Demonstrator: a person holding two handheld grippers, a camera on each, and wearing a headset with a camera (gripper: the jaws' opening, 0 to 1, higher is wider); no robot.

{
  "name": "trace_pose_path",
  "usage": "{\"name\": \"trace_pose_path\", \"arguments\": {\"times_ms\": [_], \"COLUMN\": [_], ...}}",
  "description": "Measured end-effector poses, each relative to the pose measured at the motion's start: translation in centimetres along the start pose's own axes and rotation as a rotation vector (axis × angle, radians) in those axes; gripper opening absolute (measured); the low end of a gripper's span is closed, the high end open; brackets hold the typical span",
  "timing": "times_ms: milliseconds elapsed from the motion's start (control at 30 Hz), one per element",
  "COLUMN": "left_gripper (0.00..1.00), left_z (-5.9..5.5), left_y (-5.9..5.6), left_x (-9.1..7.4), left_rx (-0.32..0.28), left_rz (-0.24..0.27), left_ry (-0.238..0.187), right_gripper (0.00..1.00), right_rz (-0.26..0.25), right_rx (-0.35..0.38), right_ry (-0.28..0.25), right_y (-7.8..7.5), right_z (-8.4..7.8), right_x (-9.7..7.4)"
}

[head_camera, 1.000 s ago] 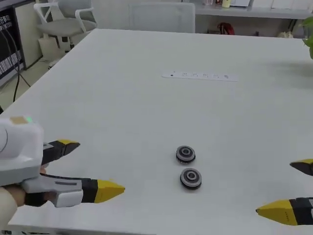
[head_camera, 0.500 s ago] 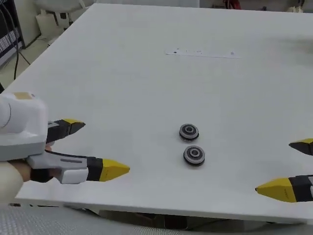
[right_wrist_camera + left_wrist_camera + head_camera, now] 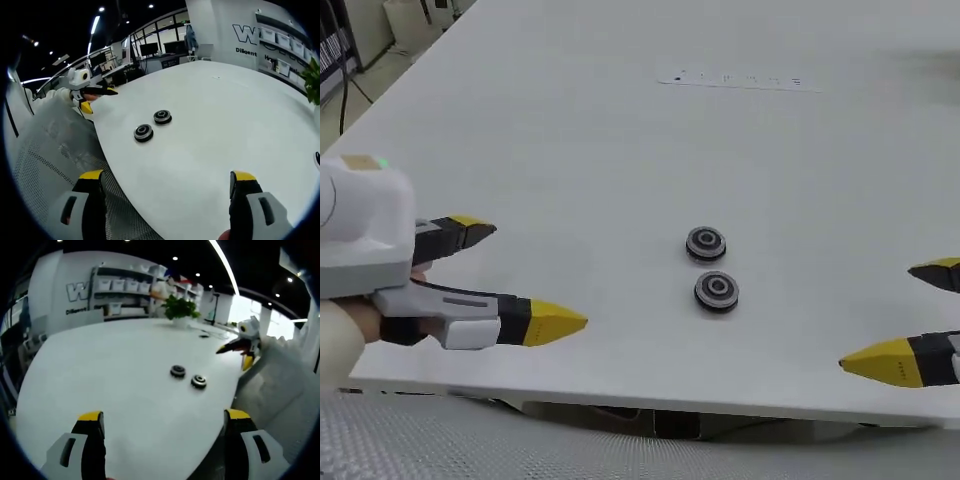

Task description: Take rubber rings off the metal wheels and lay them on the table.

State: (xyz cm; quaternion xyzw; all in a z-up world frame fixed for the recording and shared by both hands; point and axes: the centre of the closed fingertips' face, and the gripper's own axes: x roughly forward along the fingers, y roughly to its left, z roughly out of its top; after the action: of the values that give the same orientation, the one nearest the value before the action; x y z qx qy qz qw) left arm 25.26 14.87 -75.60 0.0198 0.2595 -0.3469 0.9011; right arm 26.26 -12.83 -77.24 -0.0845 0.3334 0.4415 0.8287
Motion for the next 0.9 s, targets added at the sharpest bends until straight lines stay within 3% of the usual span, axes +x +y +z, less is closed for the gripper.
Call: {"name": "trace_pose_path", "arguments": {"times_ms": [333,667,900], "left_gripper": [1.00,1.00,1.00], "left_z": [-0.1,0.6,1.0], "left_y": [-0.3,-1.1,-1.8], "left_x": [-0.1,-0.2,-0.1], "left_rx": [0.006,0.031,0.041], "left_rz": [-0.012,-0.043,-0.088], "left_ry": [0.006,0.004,0.014], "right_gripper": [1.00,1.00,1.00], "right_rz": [0.003,0.008,0.022], "right_rx": [0.013,0.015,0.015], "right_ry": [-0.006,-0.014,-0.023], "right_y": [0.0,-0.1,0.0], "right_z": [-0.2,-0.2,-0.1], "right_x": [0.0,-0.1,-0.5]}}
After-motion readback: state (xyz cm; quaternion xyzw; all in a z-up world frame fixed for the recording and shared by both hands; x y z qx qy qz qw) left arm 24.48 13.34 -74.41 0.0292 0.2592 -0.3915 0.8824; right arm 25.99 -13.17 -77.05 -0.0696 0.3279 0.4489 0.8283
